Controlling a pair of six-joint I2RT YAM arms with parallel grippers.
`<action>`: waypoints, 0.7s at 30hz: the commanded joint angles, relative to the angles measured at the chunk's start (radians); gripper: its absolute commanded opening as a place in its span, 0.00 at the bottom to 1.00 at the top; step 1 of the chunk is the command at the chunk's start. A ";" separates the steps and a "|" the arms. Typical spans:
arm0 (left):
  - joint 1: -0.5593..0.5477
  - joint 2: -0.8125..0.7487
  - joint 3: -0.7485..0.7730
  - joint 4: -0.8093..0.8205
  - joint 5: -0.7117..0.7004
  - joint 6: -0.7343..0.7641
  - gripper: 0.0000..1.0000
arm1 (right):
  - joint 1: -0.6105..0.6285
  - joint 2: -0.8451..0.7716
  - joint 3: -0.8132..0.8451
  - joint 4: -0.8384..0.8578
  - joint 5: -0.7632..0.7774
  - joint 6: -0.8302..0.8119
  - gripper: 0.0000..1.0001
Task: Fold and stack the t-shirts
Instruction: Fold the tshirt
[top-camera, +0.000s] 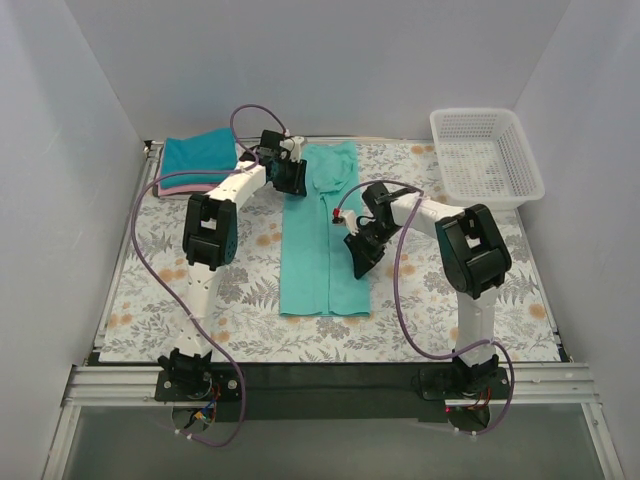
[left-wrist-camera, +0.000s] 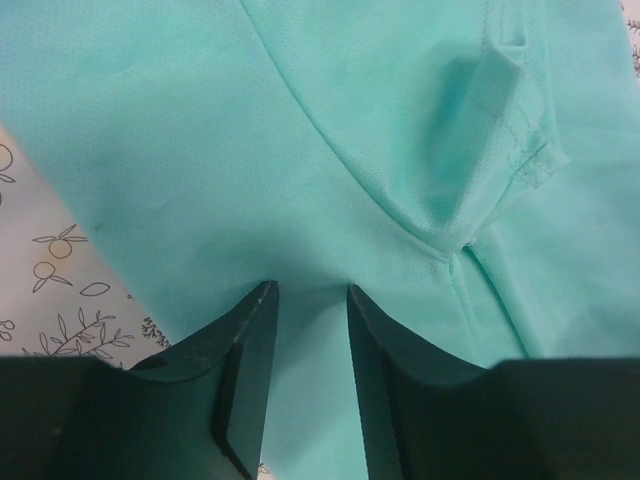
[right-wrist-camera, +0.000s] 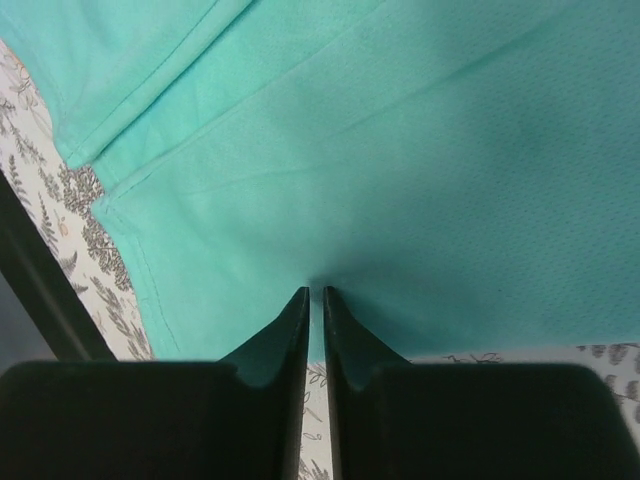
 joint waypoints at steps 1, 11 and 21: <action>0.020 -0.044 -0.012 -0.009 -0.037 0.029 0.35 | 0.007 0.033 0.006 0.161 0.166 -0.024 0.18; 0.050 -0.673 -0.611 0.315 0.302 0.094 0.63 | 0.072 -0.456 -0.167 0.148 0.133 -0.157 0.40; -0.026 -1.371 -1.333 0.156 0.362 0.516 0.52 | 0.141 -0.907 -0.704 0.351 0.201 -0.565 0.33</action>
